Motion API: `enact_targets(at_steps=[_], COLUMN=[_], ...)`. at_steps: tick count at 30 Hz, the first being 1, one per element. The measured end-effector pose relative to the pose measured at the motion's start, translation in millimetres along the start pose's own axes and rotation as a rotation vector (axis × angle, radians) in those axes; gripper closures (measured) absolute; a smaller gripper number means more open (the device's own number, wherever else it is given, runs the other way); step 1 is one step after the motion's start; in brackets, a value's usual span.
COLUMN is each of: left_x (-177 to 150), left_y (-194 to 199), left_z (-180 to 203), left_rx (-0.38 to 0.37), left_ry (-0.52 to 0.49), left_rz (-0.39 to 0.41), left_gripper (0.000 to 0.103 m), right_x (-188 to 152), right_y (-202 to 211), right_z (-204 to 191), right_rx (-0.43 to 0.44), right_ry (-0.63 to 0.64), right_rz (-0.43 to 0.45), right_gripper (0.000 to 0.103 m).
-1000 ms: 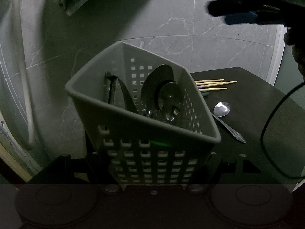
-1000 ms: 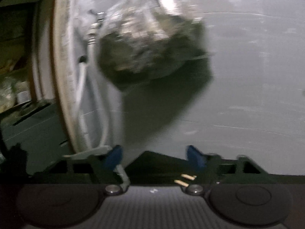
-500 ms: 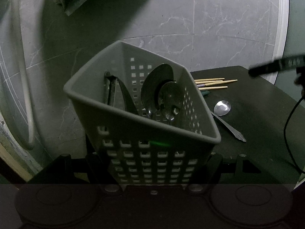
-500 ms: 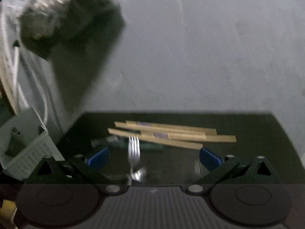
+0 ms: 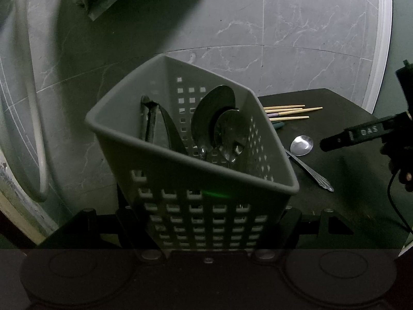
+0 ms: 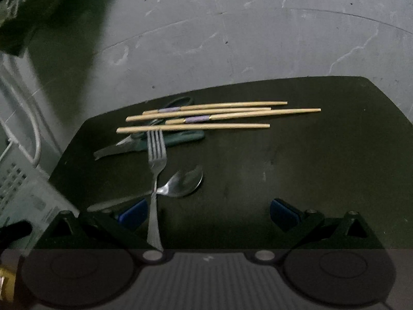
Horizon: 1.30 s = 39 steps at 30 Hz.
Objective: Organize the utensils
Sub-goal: 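Move the right gripper back toward the fork and spoon in the pile, then grasp the metal spoon from the pile with the right gripper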
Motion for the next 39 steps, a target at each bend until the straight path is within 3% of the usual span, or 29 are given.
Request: enact_targets(at_steps=[7,14,16,23,28,30,32,39], left_x=[-0.2,0.0,0.0,0.0,0.2,0.2,-0.1,0.0], left_y=[0.3,0.1,0.1,0.1,0.0,0.1,-0.2,-0.1], left_z=[-0.7,-0.8,-0.8,-0.9,-1.0,-1.0,-1.4,-1.6], left_rx=[-0.001,-0.001,-0.001,-0.001,-0.001,-0.001,-0.001,-0.001], left_ry=[0.001,0.002,0.001,0.002,0.001,0.001,0.001,0.000], left_rz=[-0.001,-0.001,-0.002,-0.002,-0.002,-0.001,-0.002,-0.002], left_gripper=[0.027,0.026,0.026,0.026,0.026,0.026,0.026,0.026], right_x=[4.1,5.3,6.3,7.4,7.1,7.4,7.8,7.9], right_y=[-24.7,-34.5,-35.3,-37.1,-36.1,-36.2,-36.6,-37.6], right_z=[-0.3,-7.7,-8.2,-8.6,-12.7,-15.1,-17.2,-18.9], right_rx=[0.029,-0.057,-0.072,-0.058,-0.042,-0.030,-0.026,0.004], right_ry=[0.042,0.101,0.096,0.082,0.092,0.097,0.103,0.094], right_rz=[-0.009,0.024,0.035,0.047,0.062,0.067,0.068,0.070], right_gripper=[0.000,0.001,0.006,0.010,0.028,0.045,0.055,0.064])
Point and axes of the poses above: each gripper's, at about its wrist camera, not at the fingertips, and y roughly against the way its jaws point, z to its right, x to its top, the point moved 3 cm from there along -y, roughly the way its jaws point
